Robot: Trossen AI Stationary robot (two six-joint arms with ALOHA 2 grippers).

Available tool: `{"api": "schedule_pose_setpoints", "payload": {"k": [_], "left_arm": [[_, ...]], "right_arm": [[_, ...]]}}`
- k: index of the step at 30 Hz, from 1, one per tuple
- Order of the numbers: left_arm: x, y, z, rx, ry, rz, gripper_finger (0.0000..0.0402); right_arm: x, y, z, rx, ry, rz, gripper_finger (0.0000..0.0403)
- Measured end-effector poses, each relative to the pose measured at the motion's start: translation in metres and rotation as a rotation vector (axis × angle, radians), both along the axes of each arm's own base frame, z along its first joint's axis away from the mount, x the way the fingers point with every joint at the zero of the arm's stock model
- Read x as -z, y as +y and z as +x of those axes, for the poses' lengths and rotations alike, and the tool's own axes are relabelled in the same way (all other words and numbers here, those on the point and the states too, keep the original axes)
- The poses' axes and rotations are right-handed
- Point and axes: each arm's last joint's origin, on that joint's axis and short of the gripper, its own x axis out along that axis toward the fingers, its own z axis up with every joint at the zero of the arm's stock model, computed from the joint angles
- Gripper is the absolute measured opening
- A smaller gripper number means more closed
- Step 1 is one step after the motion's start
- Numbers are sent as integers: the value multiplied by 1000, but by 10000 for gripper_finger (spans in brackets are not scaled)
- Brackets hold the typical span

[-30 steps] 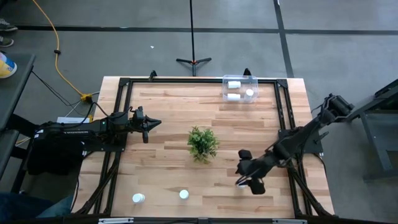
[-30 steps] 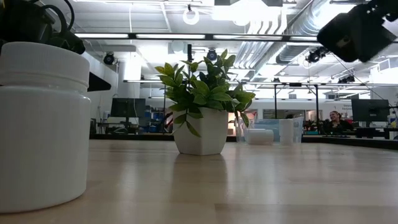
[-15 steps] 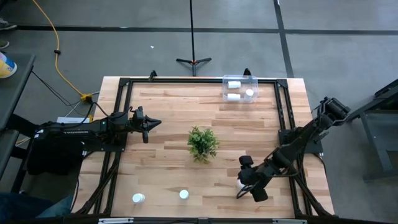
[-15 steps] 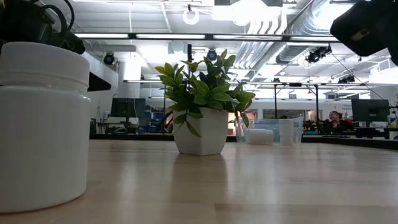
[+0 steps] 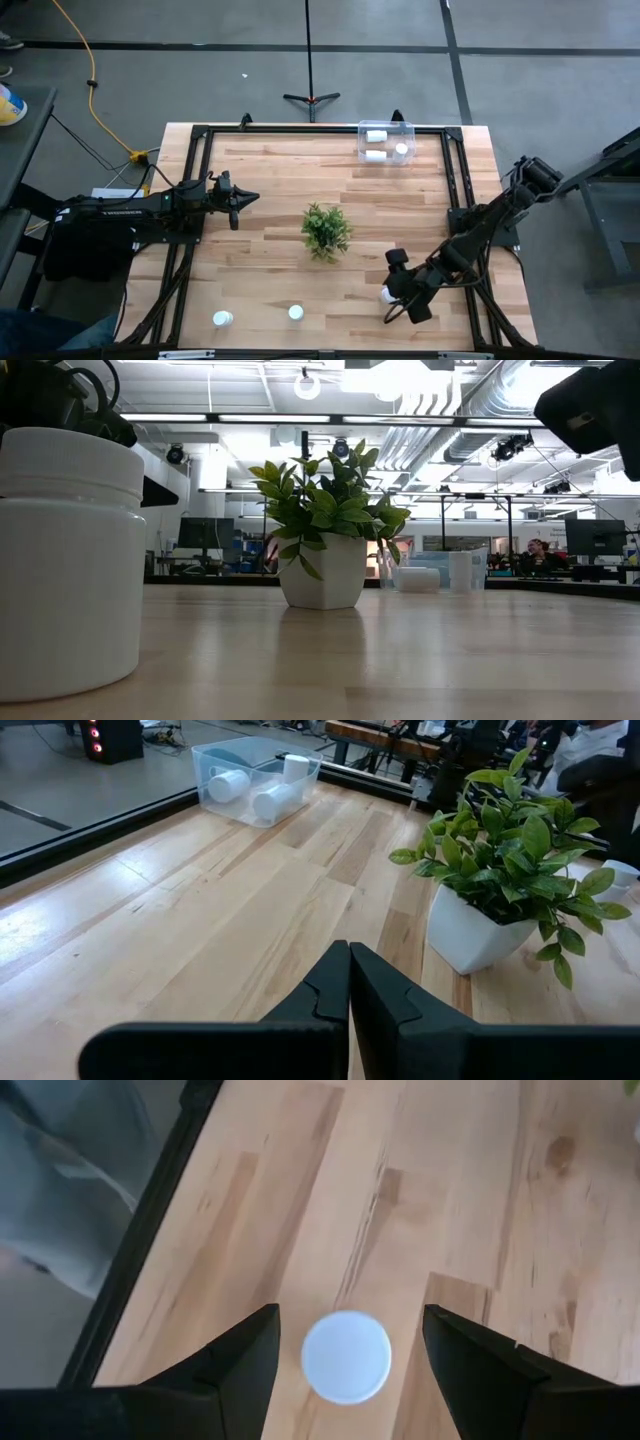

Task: Pick and place pill bottles into a basket
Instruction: Put the right white pill bottle into the transparent bin

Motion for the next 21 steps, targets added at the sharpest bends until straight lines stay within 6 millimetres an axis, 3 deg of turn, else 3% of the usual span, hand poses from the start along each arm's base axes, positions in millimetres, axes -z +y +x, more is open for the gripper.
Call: {"api": "schedule_pose_setpoints", "payload": {"k": [5,14,21], "left_arm": [[0,0,0,0,0,0,46],[0,0,0,0,0,0,46],[0,0,0,6,7,24,46]], "right_arm": [[-1,1,2,-7,-22,4,236],[21,9,8,12,72,29,236],[24,9,9,18,80,23,236]]}}
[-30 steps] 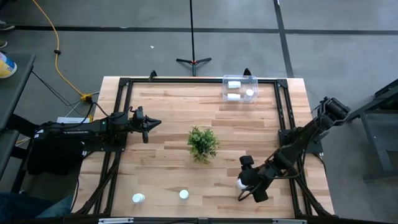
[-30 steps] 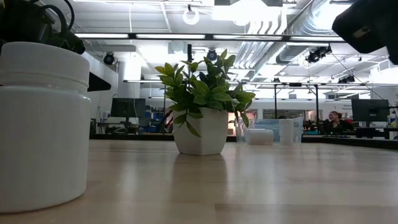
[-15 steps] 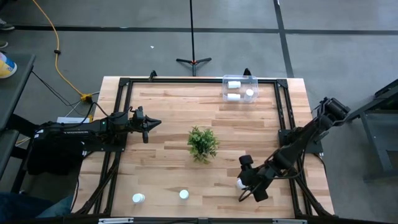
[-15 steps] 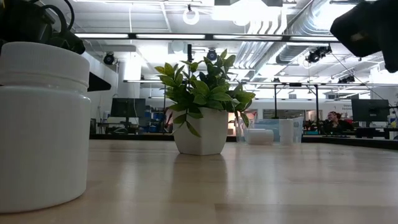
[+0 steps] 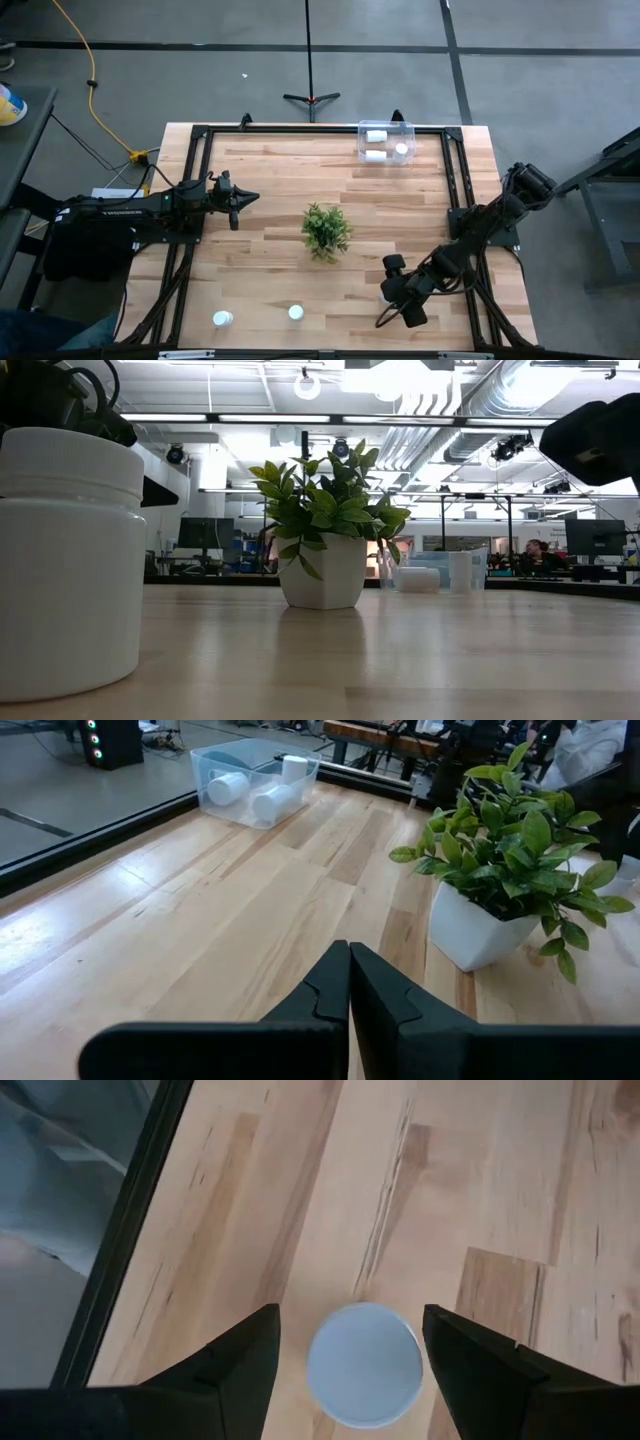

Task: Pick and place pill bottles into a basket
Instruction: Put the right white pill bottle into the transparent bin

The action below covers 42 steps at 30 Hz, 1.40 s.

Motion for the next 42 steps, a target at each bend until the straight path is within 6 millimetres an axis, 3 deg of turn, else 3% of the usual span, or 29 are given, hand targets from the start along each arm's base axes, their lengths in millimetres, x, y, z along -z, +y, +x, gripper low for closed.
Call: {"api": "schedule_pose_setpoints", "payload": {"k": [42], "left_arm": [[0,0,0,-2,0,1,46]], "right_arm": [[2,-2,-2,-4,31,-26,223]]}}
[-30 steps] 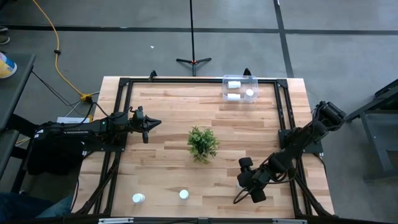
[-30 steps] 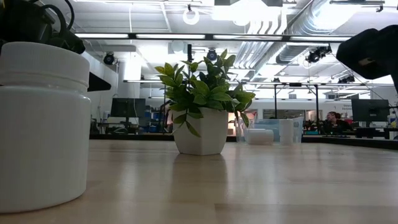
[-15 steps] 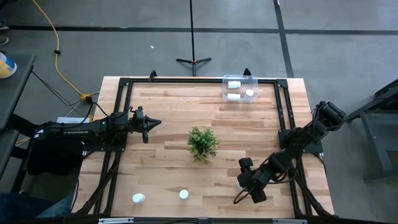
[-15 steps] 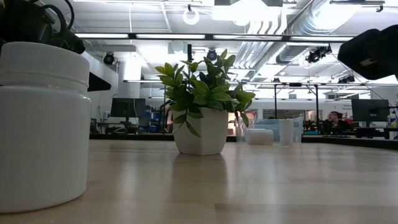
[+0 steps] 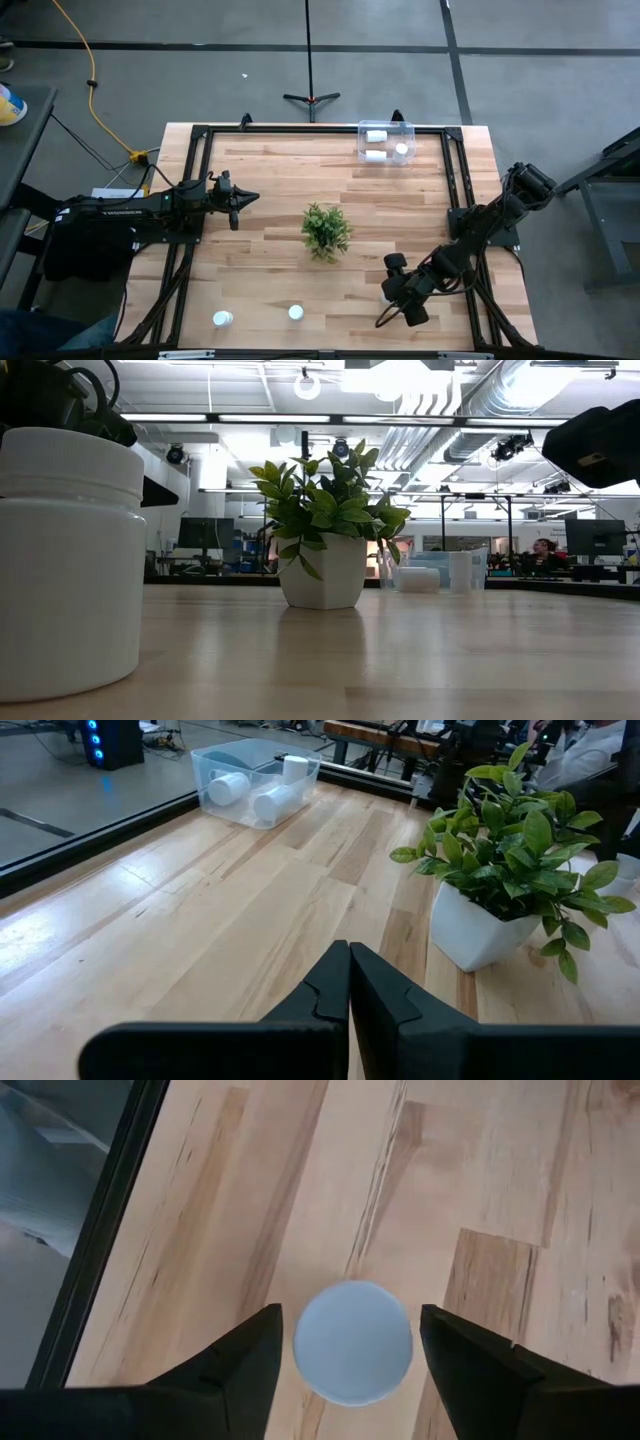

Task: Pick and place pill bottles into a basket
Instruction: Put the right white pill bottle into the transparent bin

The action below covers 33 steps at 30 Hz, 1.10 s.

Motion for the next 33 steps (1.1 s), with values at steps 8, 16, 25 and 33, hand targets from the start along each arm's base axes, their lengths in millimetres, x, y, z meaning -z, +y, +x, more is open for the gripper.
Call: {"api": "schedule_pose_setpoints", "payload": {"k": [8,16,25,33], "left_arm": [[0,0,0,0,0,0,46],[0,0,0,0,-1,0,46],[0,0,0,0,0,0,46],[0,0,0,1,-1,0,46]], "right_arm": [[0,0,0,-8,2,5,165],[0,0,0,18,6,14,159],[0,0,0,97,26,52,147],[-5,-4,1,171,20,80,147]]}}
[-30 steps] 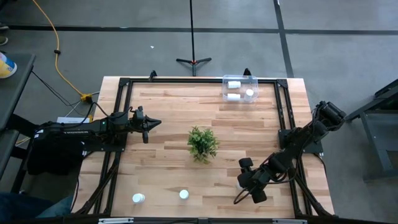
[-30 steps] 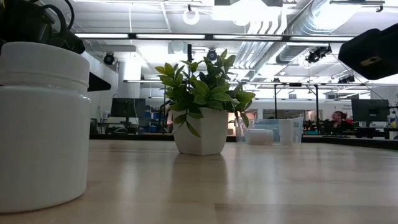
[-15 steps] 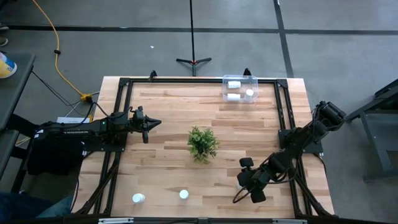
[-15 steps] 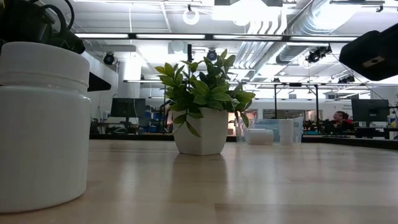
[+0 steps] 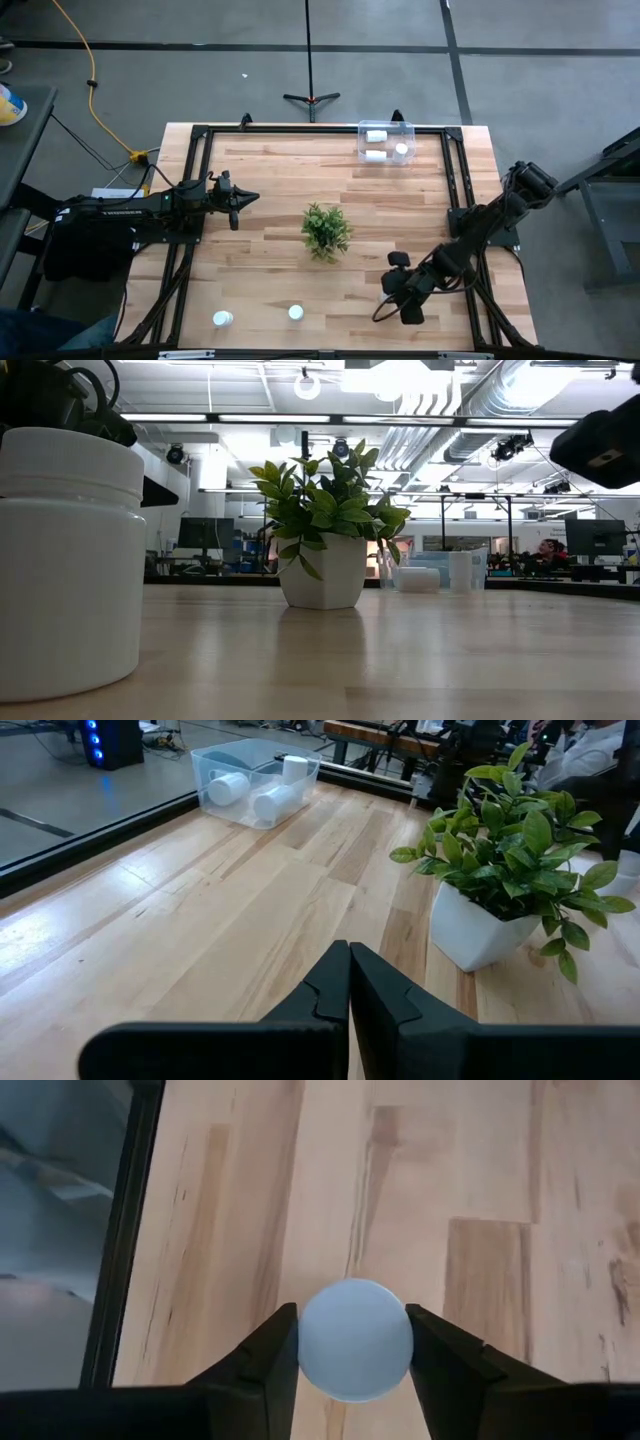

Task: Pick and place pill bottles into a basket
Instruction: Put the right white pill bottle into the transparent bin

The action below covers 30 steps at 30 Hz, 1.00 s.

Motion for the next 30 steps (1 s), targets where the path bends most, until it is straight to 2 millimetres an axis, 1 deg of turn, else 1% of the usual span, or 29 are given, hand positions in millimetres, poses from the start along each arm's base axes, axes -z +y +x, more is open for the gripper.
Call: {"api": "schedule_pose_setpoints", "payload": {"k": [6,15,21,30], "left_arm": [[0,0,0,0,0,0,46],[0,0,0,0,0,0,46],[0,0,0,0,0,0,46],[0,0,0,-1,1,0,46]], "right_arm": [[-3,-10,6,71,2,24,147],[-5,-24,15,114,8,37,147],[-18,-38,17,143,-33,41,147],[-35,-66,14,186,-70,-30,147]]}}
